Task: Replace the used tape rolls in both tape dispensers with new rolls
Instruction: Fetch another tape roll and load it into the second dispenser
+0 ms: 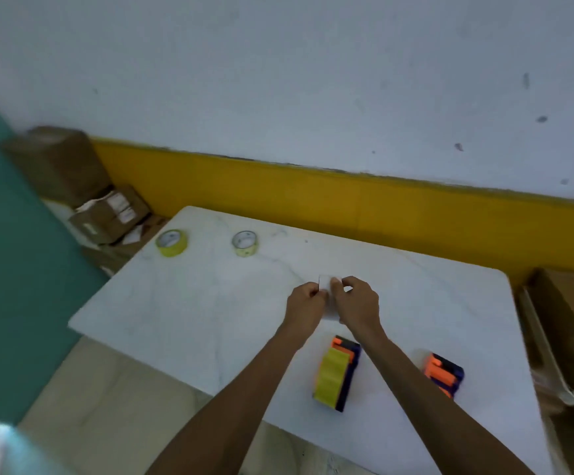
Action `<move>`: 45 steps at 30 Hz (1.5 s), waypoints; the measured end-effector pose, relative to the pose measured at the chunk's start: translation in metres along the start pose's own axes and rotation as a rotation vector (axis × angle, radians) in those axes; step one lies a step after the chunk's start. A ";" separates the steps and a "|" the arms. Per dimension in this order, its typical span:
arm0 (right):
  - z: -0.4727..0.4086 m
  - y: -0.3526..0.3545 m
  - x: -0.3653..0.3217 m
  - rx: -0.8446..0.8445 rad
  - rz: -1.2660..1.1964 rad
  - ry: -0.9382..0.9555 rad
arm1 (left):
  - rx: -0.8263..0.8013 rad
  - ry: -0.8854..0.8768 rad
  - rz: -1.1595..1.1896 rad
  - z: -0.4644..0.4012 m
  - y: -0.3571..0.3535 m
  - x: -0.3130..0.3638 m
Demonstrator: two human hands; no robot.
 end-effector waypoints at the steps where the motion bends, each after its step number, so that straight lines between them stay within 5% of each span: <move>1: 0.002 -0.016 -0.005 -0.026 0.012 0.014 | 0.027 0.013 0.000 -0.001 0.015 -0.008; 17: 0.052 -0.270 -0.097 -0.153 0.022 0.108 | 0.168 0.106 0.018 -0.037 0.258 -0.133; 45: -0.129 -0.453 -0.123 -0.102 0.075 -0.056 | 0.012 0.212 0.004 -0.281 0.355 -0.189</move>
Point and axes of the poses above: each hand's wrist, its own z-axis away from the middle knuckle, its own y-axis out of the back of the hand, x = y × z, the point moved 2 cm from there along -z, towards the middle knuckle, and after that the axes turned 10 degrees about -z, right-handed, at the moved point
